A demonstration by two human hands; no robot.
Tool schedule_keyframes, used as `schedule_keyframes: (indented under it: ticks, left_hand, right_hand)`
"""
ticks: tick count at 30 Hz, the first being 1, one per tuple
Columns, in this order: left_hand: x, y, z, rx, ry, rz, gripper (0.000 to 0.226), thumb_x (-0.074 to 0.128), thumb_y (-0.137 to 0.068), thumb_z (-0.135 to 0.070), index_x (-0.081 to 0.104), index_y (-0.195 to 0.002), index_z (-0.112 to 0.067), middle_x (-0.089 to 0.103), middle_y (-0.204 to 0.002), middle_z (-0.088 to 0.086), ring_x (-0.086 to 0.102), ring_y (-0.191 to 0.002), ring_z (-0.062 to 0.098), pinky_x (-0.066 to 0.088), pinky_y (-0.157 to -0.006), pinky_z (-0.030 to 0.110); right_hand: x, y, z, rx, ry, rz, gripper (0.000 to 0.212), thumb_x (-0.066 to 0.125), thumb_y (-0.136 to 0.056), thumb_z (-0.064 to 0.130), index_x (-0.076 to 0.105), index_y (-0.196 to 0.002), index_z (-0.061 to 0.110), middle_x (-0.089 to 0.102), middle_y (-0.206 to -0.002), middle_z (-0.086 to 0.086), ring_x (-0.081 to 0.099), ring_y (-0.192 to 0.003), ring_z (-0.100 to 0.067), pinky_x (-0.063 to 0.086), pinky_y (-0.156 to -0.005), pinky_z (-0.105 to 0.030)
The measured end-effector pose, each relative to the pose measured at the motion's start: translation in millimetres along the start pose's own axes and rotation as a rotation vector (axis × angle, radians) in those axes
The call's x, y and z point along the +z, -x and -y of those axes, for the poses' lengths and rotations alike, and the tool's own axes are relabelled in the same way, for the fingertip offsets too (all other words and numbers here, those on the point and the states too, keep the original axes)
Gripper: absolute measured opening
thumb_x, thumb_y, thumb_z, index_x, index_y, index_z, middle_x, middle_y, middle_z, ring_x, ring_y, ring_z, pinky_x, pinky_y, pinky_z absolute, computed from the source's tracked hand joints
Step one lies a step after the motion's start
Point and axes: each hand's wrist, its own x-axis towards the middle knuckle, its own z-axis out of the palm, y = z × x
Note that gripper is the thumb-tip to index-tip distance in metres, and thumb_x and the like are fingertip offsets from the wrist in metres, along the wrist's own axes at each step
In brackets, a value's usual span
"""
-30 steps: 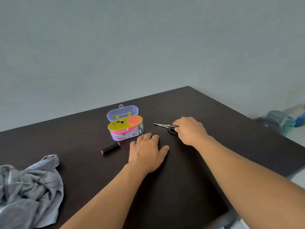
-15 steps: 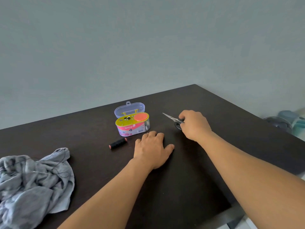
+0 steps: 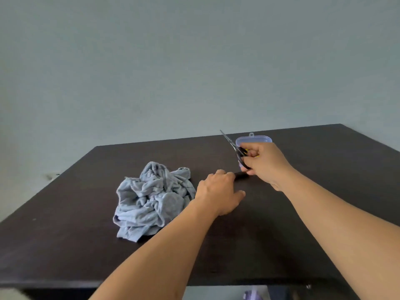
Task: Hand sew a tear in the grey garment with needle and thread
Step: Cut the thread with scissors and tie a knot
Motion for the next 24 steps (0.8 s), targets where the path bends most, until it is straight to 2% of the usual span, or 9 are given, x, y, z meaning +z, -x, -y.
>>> schedule_keyframes:
  ticks: [2,6,9,11,14,16,17,19,24]
  left_hand:
    - [-14,18,32,-0.026,-0.003,-0.123,0.048,0.053,-0.093,-0.049,0.057,-0.128,-0.017,0.056,-0.129,0.006,0.054,-0.118,0.031,0.048,-0.094,0.047]
    - [-37,48,84,-0.056,-0.012,-0.366,0.031,0.050,-0.095,-0.034,0.067,-0.112,-0.015,0.063,-0.118,0.002,0.058,-0.109,0.028,0.048,-0.087,0.042]
    - [-49,66,115,-0.142,0.022,-0.536,0.028,0.050,-0.095,-0.029,0.067,-0.114,-0.020,0.062,-0.120,-0.002,0.053,-0.111,0.025,0.044,-0.089,0.039]
    - [-56,78,136,-0.237,0.063,-0.599,0.032,0.049,-0.095,-0.026,0.063,-0.123,-0.023,0.057,-0.127,-0.002,0.049,-0.117,0.024,0.040,-0.092,0.039]
    - [-64,88,164,-0.398,0.163,-0.564,0.038,0.047,-0.096,-0.028,0.057,-0.132,-0.023,0.052,-0.136,0.001,0.044,-0.125,0.025,0.039,-0.098,0.042]
    - [-70,89,179,-0.462,0.225,-0.463,0.035,0.048,-0.094,-0.040,0.063,-0.122,-0.026,0.061,-0.127,-0.001,0.053,-0.118,0.025,0.046,-0.096,0.042]
    - [-74,90,185,-0.473,0.276,-0.410,0.030,0.050,-0.093,-0.045,0.068,-0.110,-0.028,0.068,-0.112,-0.003,0.060,-0.106,0.023,0.050,-0.089,0.038]
    - [-80,92,192,-0.453,0.381,-0.319,0.025,0.056,-0.093,-0.047,0.072,-0.091,-0.028,0.070,-0.085,-0.008,0.066,-0.084,0.013,0.051,-0.069,0.028]
    - [-82,88,203,-0.409,0.393,-0.277,0.015,0.062,-0.092,-0.031,0.068,-0.079,-0.027,0.067,-0.078,-0.010,0.061,-0.072,0.006,0.043,-0.056,0.022]
  right_hand:
    - [34,3,11,-0.037,-0.021,0.045,0.042,0.061,-0.091,-0.002,0.064,-0.116,0.031,0.070,-0.077,0.007,0.071,-0.071,-0.017,0.061,-0.070,-0.032]
    - [92,7,24,-0.078,-0.040,0.130,0.037,0.066,-0.089,0.001,0.070,-0.117,0.024,0.074,-0.084,0.009,0.072,-0.080,-0.019,0.060,-0.082,-0.039]
    - [122,11,33,-0.114,-0.020,0.179,0.032,0.072,-0.087,0.008,0.072,-0.109,0.031,0.075,-0.082,0.002,0.071,-0.068,-0.017,0.060,-0.078,-0.038]
    - [138,11,40,-0.152,0.016,0.209,0.032,0.074,-0.086,0.012,0.070,-0.114,0.028,0.072,-0.080,-0.001,0.070,-0.062,-0.020,0.060,-0.070,-0.038]
    - [151,12,50,-0.174,0.058,0.255,0.033,0.071,-0.087,0.008,0.066,-0.116,0.023,0.067,-0.082,-0.009,0.063,-0.055,-0.016,0.053,-0.053,-0.025]
    - [155,13,54,-0.186,0.078,0.296,0.032,0.071,-0.086,0.006,0.066,-0.112,0.025,0.070,-0.087,-0.012,0.062,-0.056,-0.018,0.054,-0.052,-0.026]
    - [157,13,55,-0.193,0.085,0.318,0.032,0.071,-0.086,0.005,0.066,-0.110,0.026,0.072,-0.089,-0.012,0.063,-0.059,-0.022,0.056,-0.054,-0.028]
    - [159,12,56,-0.191,0.085,0.345,0.033,0.071,-0.085,0.004,0.067,-0.108,0.028,0.073,-0.093,-0.012,0.067,-0.068,-0.027,0.058,-0.057,-0.030]
    - [154,13,59,-0.173,0.090,0.396,0.033,0.071,-0.085,0.002,0.068,-0.112,0.022,0.073,-0.089,-0.008,0.066,-0.075,-0.017,0.057,-0.057,-0.027]
